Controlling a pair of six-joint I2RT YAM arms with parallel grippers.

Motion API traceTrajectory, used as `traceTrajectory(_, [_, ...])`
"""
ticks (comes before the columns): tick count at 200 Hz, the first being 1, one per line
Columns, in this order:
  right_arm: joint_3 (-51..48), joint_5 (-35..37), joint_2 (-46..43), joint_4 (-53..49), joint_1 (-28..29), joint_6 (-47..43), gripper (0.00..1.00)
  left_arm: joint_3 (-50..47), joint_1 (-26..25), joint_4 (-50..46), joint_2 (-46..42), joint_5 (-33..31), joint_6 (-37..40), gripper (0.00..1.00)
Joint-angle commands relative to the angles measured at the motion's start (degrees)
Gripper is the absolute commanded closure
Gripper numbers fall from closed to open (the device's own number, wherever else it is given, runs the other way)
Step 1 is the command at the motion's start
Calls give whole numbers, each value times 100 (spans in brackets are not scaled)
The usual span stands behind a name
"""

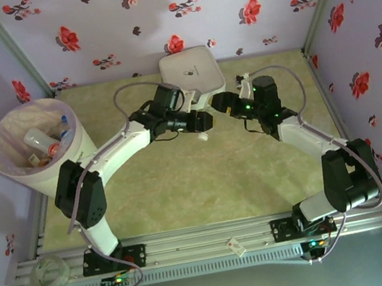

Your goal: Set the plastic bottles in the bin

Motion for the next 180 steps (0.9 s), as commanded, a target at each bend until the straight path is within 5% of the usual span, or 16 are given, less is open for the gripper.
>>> traceTrajectory(1, [-66,-135,-181,194,34,57,33,16,-1,187,116,97,-11,53])
traceTrajectory(57, [11,245,-532,-514,-2,-332,11,-23,113,144,90,-109,-117,54])
traceTrajectory(134, [-532,962,-1663,-1393,-949,-556,9,901,232,-1037,-347,-1134,432,59])
traceTrajectory(180, [-718,1040,-1751,-1625,-1042,-714,9,1581,1020,-1709,-780,-1460,186,68])
